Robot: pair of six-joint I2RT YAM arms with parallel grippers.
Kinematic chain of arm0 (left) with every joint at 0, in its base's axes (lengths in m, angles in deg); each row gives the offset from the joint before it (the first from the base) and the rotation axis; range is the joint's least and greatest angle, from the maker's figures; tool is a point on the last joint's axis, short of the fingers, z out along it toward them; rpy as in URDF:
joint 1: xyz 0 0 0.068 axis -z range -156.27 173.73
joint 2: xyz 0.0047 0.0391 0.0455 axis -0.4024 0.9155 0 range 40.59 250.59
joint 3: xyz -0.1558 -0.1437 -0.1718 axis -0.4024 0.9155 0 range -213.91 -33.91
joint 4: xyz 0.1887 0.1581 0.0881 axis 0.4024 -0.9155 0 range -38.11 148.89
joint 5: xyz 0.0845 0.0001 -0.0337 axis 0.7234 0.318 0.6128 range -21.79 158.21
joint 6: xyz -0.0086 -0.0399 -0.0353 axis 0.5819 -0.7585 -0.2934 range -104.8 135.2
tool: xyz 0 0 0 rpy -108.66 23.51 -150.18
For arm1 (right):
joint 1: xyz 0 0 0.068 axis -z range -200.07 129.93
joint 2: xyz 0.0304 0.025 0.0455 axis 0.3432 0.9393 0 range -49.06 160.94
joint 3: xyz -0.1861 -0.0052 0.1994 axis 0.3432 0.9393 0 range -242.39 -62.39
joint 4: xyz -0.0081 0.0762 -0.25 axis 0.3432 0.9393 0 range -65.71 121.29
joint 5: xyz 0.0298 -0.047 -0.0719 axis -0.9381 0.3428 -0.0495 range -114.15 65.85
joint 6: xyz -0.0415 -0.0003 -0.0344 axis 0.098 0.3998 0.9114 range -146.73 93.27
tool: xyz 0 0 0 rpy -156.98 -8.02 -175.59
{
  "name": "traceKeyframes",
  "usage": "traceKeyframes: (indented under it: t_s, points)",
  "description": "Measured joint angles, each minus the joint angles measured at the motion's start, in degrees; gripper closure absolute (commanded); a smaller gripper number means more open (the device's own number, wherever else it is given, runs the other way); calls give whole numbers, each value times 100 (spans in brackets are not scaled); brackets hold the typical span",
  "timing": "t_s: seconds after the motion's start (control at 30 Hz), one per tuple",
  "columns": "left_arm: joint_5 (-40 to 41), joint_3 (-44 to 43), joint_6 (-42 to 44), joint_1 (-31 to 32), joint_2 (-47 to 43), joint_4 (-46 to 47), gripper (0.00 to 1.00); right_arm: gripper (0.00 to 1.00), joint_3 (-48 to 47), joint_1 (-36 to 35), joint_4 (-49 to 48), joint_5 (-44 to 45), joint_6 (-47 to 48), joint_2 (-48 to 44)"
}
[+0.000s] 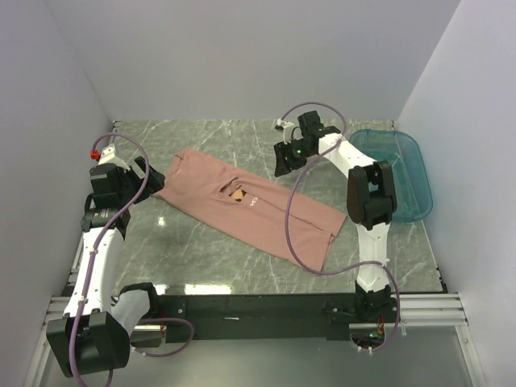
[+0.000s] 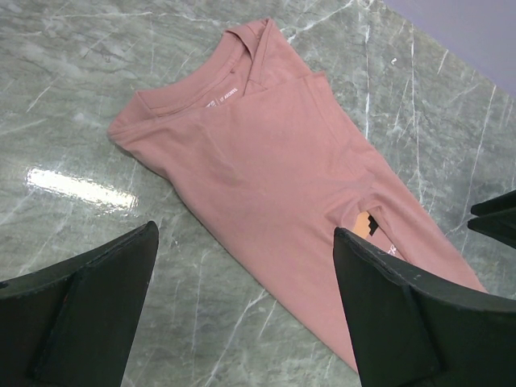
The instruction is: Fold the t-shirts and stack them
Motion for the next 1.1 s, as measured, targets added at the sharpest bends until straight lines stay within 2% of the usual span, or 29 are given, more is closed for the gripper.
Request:
traceKeyframes:
  t_s: [0.4, 0.67, 0.97, 1.1]
  points:
    - [-46, 0, 0, 0, 17, 2, 5, 46, -540, 107, 638, -448, -199, 890]
    - [-48, 0, 0, 0, 17, 2, 5, 48, -579, 81, 778, -455, -304, 970]
    - [-46, 0, 0, 0, 17, 0, 5, 55, -680, 0, 874, -540, -365, 1113]
    - [-46, 0, 0, 0, 17, 0, 5, 66, -765, -4, 911, -570, -387, 1187]
